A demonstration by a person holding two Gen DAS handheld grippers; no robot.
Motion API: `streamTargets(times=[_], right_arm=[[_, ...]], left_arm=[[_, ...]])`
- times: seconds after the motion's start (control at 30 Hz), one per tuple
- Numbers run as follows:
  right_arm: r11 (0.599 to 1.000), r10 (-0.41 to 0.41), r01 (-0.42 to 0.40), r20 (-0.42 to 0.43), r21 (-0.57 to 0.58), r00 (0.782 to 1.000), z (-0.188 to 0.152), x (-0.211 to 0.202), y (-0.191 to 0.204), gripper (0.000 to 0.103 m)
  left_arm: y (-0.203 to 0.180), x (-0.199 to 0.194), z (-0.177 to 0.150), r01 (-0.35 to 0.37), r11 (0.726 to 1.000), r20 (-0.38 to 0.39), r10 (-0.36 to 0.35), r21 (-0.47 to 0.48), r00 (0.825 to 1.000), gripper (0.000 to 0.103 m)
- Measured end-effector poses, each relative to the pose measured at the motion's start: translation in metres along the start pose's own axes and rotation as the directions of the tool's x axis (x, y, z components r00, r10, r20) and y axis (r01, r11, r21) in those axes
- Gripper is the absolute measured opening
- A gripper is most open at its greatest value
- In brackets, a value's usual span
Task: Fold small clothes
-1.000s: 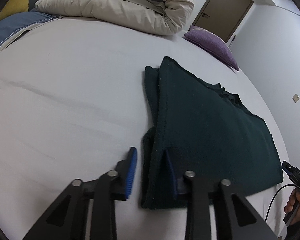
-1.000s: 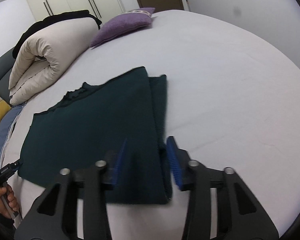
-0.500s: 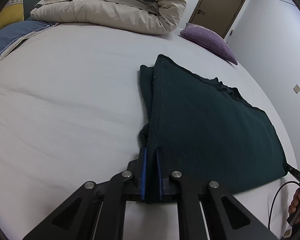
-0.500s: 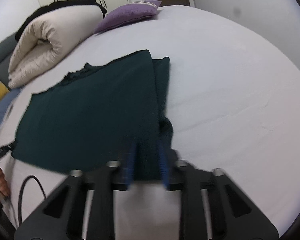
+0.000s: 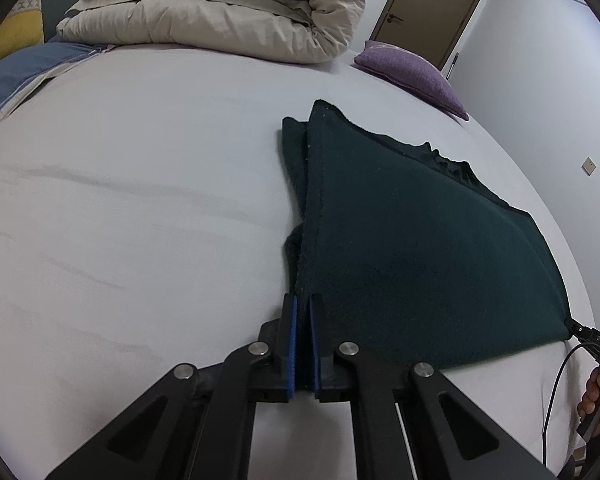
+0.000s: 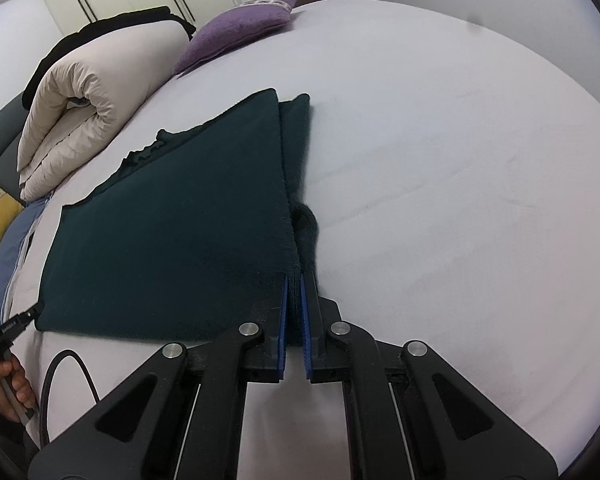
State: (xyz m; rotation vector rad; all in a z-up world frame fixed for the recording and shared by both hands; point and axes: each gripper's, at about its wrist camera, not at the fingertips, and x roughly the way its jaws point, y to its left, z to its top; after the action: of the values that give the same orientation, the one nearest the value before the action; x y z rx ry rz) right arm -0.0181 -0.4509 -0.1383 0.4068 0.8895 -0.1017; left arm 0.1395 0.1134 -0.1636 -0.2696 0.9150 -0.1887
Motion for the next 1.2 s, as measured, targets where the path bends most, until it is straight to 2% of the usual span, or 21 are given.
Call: streamTargets(times=[0.7,0.77,0.8,0.83,0.9,0.97,1.07,1.13,1.2], right_arm=[[0.999,0.023,-0.023,-0.015,0.026,1.0,-0.001,0.009,-0.005,0.005],[0.998,0.041,-0.04,-0.021,0.037,0.999,-0.001,0.011,-0.008,0.006],[0.997,0.058,-0.057,-0.018,0.051,0.998,0.0,0.011,-0.011,0.007],[0.996,0.066,-0.065,-0.019,0.06,0.998,0.0,0.01,-0.012,0.009],[0.994,0.063,-0.06,-0.037,0.09,0.997,0.002,0.006,-0.015,0.026],[0.992,0.026,-0.024,-0.015,0.125,1.0,0.005,-0.007,-0.018,0.042],[0.99,-0.013,0.001,0.087,0.138,0.996,0.015,-0.036,-0.015,0.044],[0.988,0.058,-0.075,0.129,0.132,0.99,0.03,-0.043,-0.001,0.044],[0.979,0.163,-0.177,0.131,0.106,0.978,0.049,-0.035,0.024,0.044]], left_arm=[[0.004,-0.002,-0.006,0.006,1.0,-0.01,-0.006,-0.001,1.0,0.007],[0.004,-0.002,-0.006,0.013,1.0,-0.007,-0.013,0.0,1.0,0.008],[0.005,-0.002,-0.006,0.016,1.0,-0.012,-0.016,-0.008,1.0,0.012],[0.006,-0.005,-0.006,0.011,1.0,-0.015,-0.012,-0.012,1.0,0.018],[0.004,-0.016,-0.005,-0.014,1.0,0.002,0.014,-0.005,1.0,0.023],[-0.001,-0.036,0.001,-0.031,1.0,0.059,0.031,0.002,0.998,0.027],[-0.022,-0.044,0.02,-0.053,0.997,0.118,0.046,0.061,0.992,0.035],[-0.04,-0.036,0.036,-0.06,0.993,0.143,0.045,0.103,0.989,0.037],[-0.063,-0.02,0.054,-0.071,0.987,0.169,0.045,0.147,0.985,0.041]])
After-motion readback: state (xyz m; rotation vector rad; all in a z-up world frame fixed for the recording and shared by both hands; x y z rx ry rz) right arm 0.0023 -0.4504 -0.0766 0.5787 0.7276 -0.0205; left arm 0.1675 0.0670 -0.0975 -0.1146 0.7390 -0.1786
